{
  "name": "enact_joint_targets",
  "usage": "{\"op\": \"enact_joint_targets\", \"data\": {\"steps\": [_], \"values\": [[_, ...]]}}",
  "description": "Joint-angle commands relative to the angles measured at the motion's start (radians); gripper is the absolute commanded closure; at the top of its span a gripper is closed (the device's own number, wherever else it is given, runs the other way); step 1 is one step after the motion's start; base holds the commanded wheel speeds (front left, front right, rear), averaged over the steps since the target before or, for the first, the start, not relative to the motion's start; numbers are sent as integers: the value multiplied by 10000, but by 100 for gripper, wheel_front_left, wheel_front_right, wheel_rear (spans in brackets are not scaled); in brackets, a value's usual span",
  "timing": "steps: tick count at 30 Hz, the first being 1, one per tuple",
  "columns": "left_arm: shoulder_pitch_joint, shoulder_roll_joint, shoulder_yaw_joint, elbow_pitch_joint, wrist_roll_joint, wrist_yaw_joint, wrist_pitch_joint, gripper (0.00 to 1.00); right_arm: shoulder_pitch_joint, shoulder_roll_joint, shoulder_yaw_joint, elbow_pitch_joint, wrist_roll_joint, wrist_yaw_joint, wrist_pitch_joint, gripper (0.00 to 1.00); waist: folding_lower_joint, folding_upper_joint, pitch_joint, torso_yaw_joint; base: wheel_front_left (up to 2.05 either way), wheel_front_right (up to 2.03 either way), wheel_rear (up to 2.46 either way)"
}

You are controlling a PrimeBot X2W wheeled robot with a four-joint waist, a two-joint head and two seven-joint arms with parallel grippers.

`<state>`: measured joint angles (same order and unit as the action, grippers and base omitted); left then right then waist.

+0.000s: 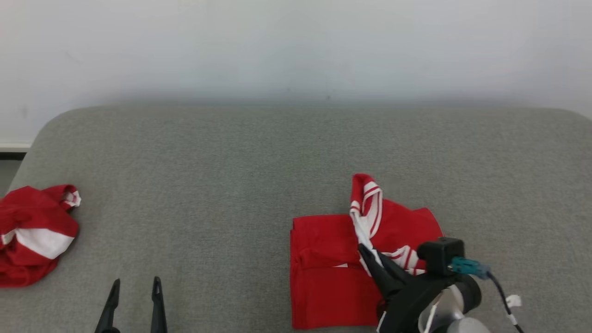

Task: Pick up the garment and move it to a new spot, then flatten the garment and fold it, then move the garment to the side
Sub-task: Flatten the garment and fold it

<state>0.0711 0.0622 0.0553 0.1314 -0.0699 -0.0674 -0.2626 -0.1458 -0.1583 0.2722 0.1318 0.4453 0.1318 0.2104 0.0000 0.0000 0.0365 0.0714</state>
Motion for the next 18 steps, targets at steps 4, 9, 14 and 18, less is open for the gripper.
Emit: {"op": "enact_joint_targets", "data": {"steps": [4, 9, 14, 18], "values": [[-216, -51, -144, 150, -1, -40, -31, 0, -320, 405, 376, 654, -170, -25, -294, 100, 0, 0, 1, 478, 0, 0, 0], [-360, -73, -229, 281, -10, -92, -31, 0, -617, 675, 572, 1494, -313, -25, -622, 100, 0, 0, 56, 659, 0, 0, 0], [-414, -93, -296, 391, -34, -101, -31, 0, -877, 887, 714, 2407, -427, -25, -1007, 50, 0, 0, 94, 713, 0, 0, 0], [-435, -99, -271, 451, -55, -105, -31, 0, -1054, 924, 975, 2455, -214, -25, -1424, 0, 0, 0, 79, 670, 0, 0, 0]]}}
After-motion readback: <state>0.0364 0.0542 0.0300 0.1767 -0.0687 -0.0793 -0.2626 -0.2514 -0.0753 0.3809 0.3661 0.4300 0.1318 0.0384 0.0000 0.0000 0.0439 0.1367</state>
